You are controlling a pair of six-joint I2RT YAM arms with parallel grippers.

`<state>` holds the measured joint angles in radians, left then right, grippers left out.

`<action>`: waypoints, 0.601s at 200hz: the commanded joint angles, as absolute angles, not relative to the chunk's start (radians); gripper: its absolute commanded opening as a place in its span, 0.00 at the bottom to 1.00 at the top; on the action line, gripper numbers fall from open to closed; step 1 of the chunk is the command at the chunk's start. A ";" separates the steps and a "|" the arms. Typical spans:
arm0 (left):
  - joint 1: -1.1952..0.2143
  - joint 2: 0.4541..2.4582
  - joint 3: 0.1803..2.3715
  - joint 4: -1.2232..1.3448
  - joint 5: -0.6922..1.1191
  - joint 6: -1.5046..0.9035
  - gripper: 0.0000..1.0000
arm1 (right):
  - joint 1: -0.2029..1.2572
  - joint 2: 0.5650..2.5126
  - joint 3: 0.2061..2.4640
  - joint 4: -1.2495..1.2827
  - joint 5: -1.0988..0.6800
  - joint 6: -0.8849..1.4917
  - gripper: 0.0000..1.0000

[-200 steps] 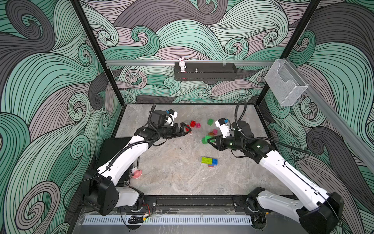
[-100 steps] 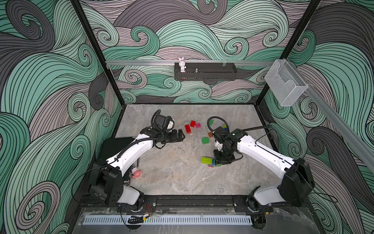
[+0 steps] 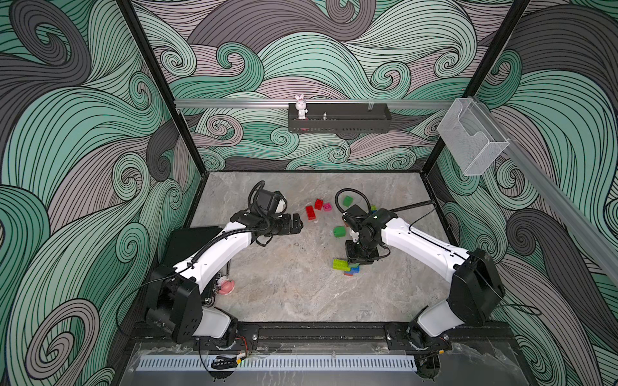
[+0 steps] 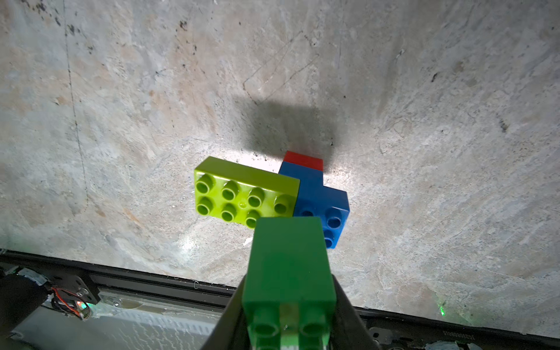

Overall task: Assemble the number 4 with lego
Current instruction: Assemble the lego brick with the lego brick.

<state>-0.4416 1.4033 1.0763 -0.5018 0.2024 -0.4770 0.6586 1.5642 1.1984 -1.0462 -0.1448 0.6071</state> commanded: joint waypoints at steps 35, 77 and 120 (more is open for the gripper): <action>-0.445 1.388 1.080 -0.522 0.167 -0.457 0.99 | 0.666 1.585 1.194 -1.033 -0.128 0.682 0.00; -0.445 1.389 1.078 -0.522 0.166 -0.451 0.99 | 0.667 1.600 1.197 -1.036 -0.128 0.684 0.00; -0.445 1.387 1.077 -0.522 0.166 -0.449 0.99 | 0.674 1.609 1.186 -1.037 -0.130 0.689 0.00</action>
<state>-0.4416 1.4033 1.0763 -0.5022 0.1841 -0.4618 0.6647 1.6039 1.1980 -1.0283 -0.1452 0.6708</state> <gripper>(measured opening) 0.985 0.350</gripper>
